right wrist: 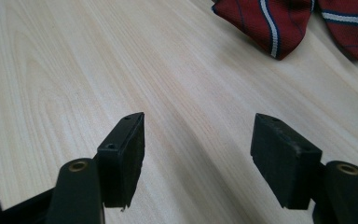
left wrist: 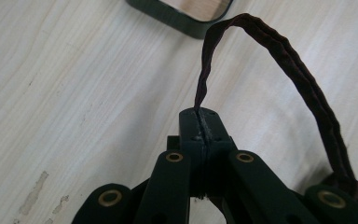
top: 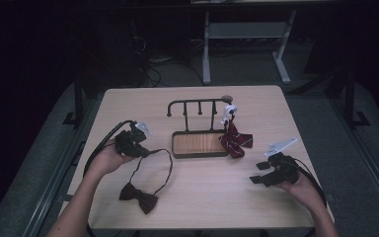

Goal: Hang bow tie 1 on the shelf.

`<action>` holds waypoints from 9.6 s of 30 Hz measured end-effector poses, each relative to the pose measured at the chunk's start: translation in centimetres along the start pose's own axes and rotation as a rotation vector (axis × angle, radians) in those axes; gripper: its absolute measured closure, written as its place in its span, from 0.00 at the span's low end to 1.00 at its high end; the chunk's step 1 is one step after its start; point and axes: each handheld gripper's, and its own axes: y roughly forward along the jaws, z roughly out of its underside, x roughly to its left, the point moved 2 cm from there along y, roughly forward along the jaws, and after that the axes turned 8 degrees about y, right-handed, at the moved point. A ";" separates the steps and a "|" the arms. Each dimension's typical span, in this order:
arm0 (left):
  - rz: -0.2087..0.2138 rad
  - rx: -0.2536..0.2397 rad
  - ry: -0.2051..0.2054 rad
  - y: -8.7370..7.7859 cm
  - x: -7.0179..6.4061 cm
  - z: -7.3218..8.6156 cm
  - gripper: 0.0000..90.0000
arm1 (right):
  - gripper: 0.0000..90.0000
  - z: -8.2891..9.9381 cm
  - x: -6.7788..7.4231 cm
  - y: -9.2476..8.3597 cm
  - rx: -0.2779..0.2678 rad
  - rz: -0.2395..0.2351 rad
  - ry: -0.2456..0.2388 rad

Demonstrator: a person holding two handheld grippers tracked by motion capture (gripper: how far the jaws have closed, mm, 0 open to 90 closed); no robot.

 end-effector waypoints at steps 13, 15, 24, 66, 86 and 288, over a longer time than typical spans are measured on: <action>0.007 -0.009 0.034 -1.8 -0.7 -0.5 1.00 | 0.39 0.1 -0.3 -0.3 -0.003 0.008 0.007; 0.010 -0.014 0.036 -2.2 -0.8 -0.6 1.00 | 0.39 0.2 -0.4 -0.4 -0.007 0.012 0.007; 0.012 -0.013 0.071 -3.4 -1.7 -1.1 1.00 | 0.39 0.3 -0.6 -0.5 -0.011 0.016 0.009; 0.009 -0.028 0.168 -7.9 -3.2 -3.9 1.00 | 0.39 0.3 -0.7 -0.8 -0.020 0.022 0.012; -0.001 -0.042 0.173 -9.0 -2.4 -5.6 1.00 | 0.39 0.4 -0.9 -1.0 -0.028 0.023 0.007; -0.021 -0.081 0.029 -5.8 -0.6 -2.0 0.59 | 0.37 1.4 -2.1 -2.5 -0.045 0.066 0.043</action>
